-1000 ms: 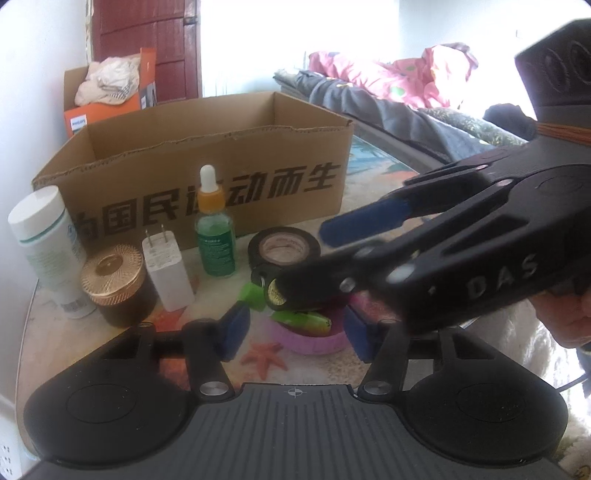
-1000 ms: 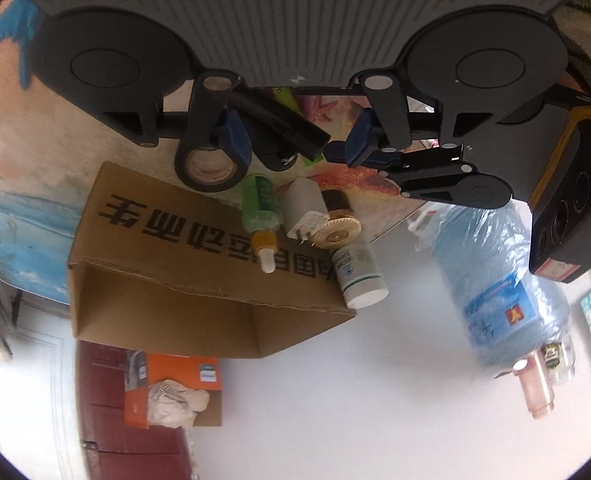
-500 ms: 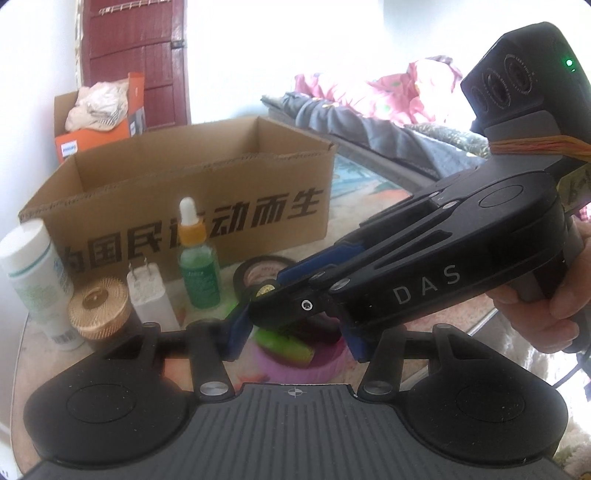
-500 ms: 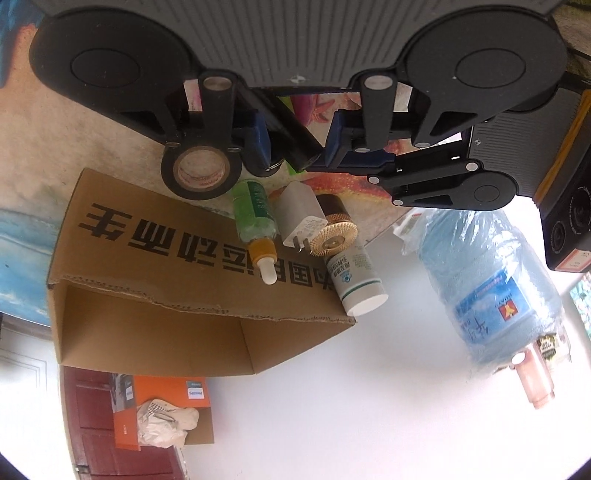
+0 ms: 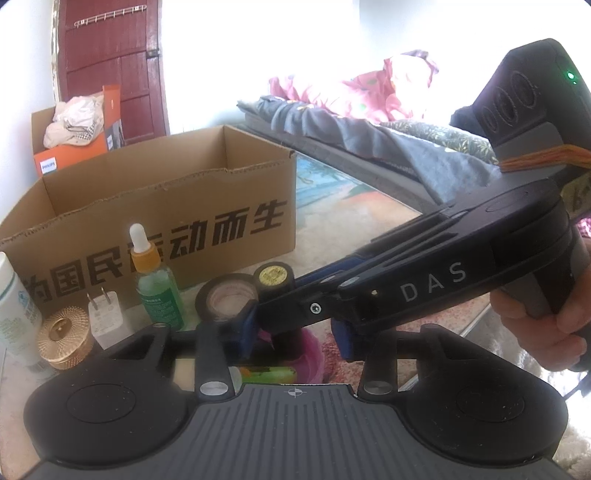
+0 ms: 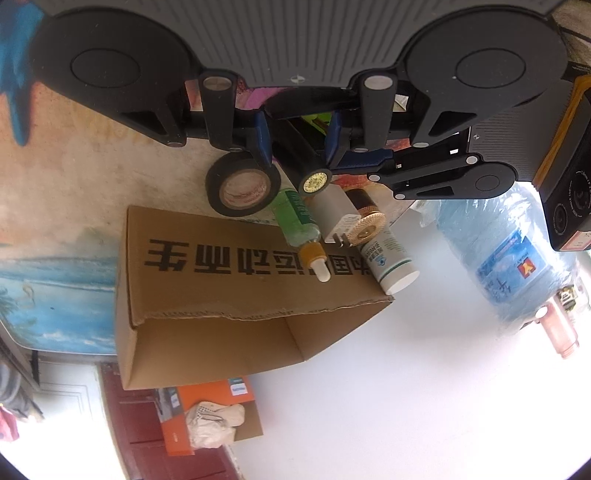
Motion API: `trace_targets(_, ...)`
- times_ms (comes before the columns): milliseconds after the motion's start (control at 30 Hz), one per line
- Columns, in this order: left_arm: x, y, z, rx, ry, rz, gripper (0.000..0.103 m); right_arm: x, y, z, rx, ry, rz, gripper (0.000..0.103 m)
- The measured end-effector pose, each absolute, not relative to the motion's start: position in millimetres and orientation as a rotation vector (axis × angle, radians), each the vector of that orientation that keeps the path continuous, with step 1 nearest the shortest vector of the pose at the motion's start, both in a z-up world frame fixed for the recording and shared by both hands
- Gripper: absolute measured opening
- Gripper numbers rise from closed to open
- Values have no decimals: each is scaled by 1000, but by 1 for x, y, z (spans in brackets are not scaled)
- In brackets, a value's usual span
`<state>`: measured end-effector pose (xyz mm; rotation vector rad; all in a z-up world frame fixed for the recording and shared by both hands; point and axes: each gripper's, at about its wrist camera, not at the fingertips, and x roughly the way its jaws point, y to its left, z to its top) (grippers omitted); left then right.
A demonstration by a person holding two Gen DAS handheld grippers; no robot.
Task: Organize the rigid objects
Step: 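Carry the black cylinder into the cardboard box and open the right gripper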
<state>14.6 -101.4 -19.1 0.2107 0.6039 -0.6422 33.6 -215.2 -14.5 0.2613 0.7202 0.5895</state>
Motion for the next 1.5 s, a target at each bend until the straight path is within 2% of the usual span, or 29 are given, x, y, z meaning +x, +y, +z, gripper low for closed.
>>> trace_targets(267,26,-101,-26,190,645,-611,30,40,-217,-25,325,731,566,32)
trace_targets(400,27,-97,-27,160,653,-605,22,41,-221,-27,368,732,556,26)
trace_targets(600,24,-94,-16,147,618,-609,21,36,-222,-16,384,700,539,25)
trace_targets(900,27,-68,55,86,501,-568,21,39,-197,60,312,578,550,26)
trace_targets(1067,60,-42,104,48,481,-510,21,79,-174,108,302,530,628,25)
trace_targets(1267,140,-21,111,41,628,-435,21,178,-144,117,386,700,688,25)
trace_targets(1500,229,-12,60,56,848,-373,21,292,-130,54,550,1004,616,26)
